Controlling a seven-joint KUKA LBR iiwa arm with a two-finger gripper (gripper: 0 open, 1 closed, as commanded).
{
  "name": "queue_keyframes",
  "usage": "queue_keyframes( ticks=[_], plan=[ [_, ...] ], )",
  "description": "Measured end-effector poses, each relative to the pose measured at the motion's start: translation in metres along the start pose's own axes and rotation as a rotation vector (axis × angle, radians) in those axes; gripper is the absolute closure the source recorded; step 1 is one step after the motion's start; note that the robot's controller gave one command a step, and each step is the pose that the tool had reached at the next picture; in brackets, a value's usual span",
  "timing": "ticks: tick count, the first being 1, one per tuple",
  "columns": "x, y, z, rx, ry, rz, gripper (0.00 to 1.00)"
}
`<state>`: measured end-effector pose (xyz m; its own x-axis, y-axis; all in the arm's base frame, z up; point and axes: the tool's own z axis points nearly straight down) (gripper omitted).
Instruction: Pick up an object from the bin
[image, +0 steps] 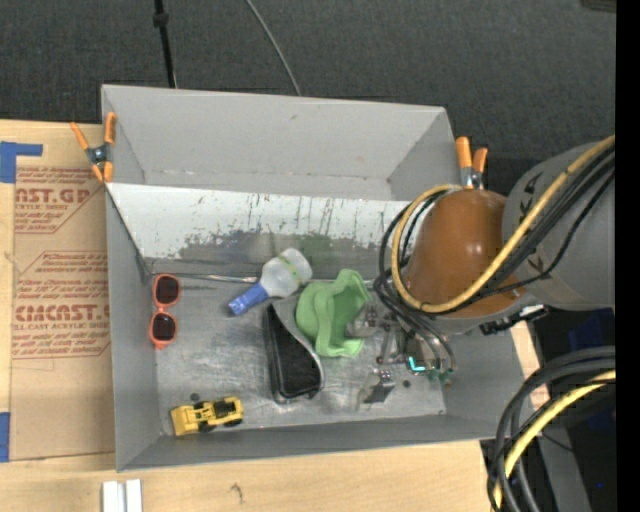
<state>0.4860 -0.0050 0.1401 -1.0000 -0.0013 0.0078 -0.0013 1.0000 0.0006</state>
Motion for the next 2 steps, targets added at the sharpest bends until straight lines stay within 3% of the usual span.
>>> queue_keyframes(
  ticks=[1, 2],
  plan=[
    [-0.002, 0.0, -0.003, 0.0, -0.007, 0.0, 0.0],
    [-0.038, 0.048, 0.057, -0.002, -0.038, -0.063, 1.0]
  ],
)
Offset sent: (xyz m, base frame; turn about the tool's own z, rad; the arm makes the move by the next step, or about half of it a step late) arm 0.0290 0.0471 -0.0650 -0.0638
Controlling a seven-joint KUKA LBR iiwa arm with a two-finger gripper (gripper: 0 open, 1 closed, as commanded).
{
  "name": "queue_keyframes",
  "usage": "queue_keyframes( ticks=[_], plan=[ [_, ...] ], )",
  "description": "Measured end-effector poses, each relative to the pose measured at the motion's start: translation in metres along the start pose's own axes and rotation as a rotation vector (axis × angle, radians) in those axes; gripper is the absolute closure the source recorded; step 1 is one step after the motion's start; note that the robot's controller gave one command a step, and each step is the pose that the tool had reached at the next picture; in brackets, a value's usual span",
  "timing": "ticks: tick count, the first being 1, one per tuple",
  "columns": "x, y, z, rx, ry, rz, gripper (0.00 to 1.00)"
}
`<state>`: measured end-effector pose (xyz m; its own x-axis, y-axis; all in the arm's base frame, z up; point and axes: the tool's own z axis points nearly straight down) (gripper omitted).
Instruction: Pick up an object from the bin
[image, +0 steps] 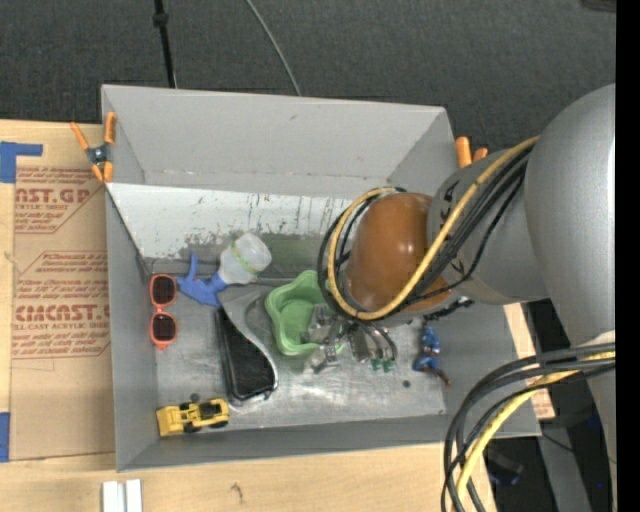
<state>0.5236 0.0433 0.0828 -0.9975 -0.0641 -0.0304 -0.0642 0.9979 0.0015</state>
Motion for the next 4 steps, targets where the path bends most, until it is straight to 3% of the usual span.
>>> queue_keyframes(
  ticks=[1, 2, 4],
  plan=[
    [0.0, 0.0, 0.0, 0.0, 0.0, 0.0, 1.0],
    [-0.016, -0.002, -0.101, 0.001, 0.031, 0.011, 1.0],
    [-0.016, -0.005, -0.112, 0.001, 0.031, -0.004, 1.0]
  ],
)
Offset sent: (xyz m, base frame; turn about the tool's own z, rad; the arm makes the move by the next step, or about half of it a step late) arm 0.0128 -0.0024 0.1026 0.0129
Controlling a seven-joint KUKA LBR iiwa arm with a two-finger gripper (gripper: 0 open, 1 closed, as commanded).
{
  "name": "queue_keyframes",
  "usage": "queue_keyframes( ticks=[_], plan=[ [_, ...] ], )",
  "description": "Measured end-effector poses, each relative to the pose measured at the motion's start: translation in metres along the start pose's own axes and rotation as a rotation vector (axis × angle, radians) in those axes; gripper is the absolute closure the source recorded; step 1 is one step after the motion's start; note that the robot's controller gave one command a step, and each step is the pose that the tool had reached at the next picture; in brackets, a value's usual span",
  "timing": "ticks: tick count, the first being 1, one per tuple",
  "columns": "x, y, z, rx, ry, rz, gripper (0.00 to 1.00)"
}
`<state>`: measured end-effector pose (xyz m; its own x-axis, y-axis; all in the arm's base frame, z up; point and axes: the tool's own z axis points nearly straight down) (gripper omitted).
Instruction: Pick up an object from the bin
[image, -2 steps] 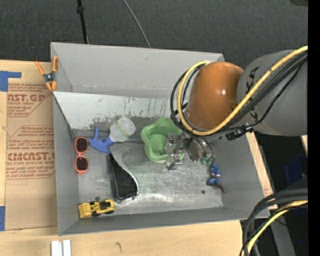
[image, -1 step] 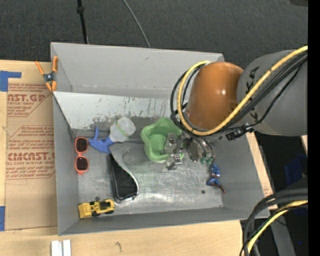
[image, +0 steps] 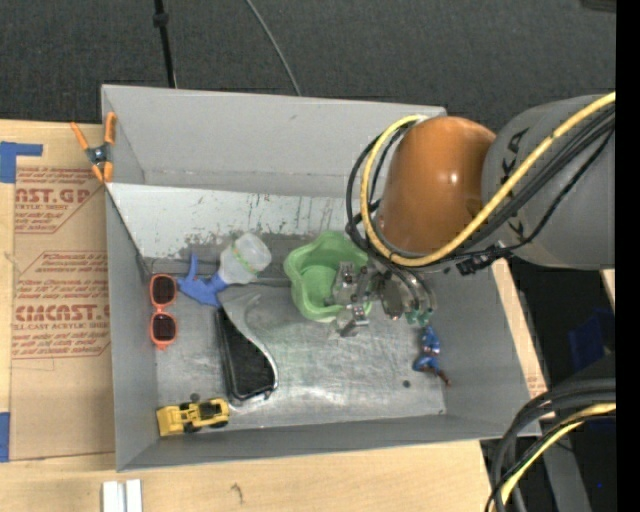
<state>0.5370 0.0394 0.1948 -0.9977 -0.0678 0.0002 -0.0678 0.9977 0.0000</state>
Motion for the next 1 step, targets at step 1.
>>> queue_keyframes(
  ticks=[1],
  plan=[
    [0.0031, -0.0006, -0.028, 0.0, 0.0, -0.005, 1.0]
  ],
)
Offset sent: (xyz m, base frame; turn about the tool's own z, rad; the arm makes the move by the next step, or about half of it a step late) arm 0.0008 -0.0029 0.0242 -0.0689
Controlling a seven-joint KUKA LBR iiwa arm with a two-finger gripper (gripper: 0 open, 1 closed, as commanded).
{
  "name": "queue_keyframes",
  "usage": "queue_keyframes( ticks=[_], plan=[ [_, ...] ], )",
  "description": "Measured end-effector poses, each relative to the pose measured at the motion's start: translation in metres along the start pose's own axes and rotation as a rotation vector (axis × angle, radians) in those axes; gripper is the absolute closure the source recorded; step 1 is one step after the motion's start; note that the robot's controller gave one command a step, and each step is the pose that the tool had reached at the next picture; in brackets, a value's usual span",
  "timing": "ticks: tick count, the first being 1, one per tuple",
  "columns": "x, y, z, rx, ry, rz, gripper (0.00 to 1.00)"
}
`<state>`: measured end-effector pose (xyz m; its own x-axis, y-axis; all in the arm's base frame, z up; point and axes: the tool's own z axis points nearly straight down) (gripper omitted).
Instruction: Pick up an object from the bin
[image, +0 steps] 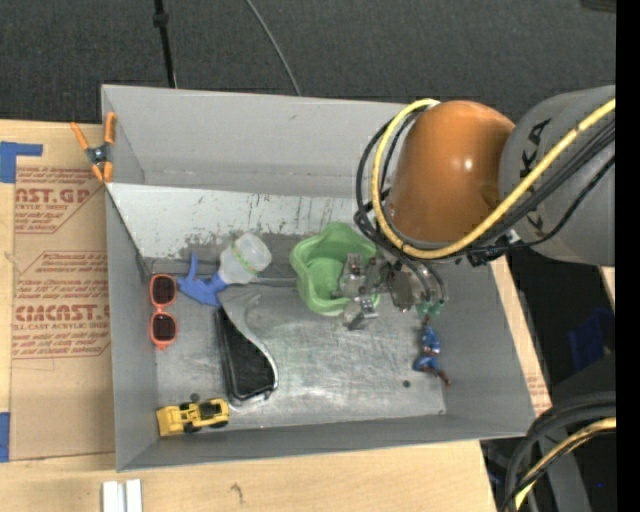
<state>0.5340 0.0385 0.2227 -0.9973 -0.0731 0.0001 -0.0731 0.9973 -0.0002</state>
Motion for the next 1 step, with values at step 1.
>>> queue_keyframes(
  ticks=[1],
  plan=[
    [-0.0009, -0.0001, -0.0287, 0.0, -0.004, -0.007, 0.0]
  ],
)
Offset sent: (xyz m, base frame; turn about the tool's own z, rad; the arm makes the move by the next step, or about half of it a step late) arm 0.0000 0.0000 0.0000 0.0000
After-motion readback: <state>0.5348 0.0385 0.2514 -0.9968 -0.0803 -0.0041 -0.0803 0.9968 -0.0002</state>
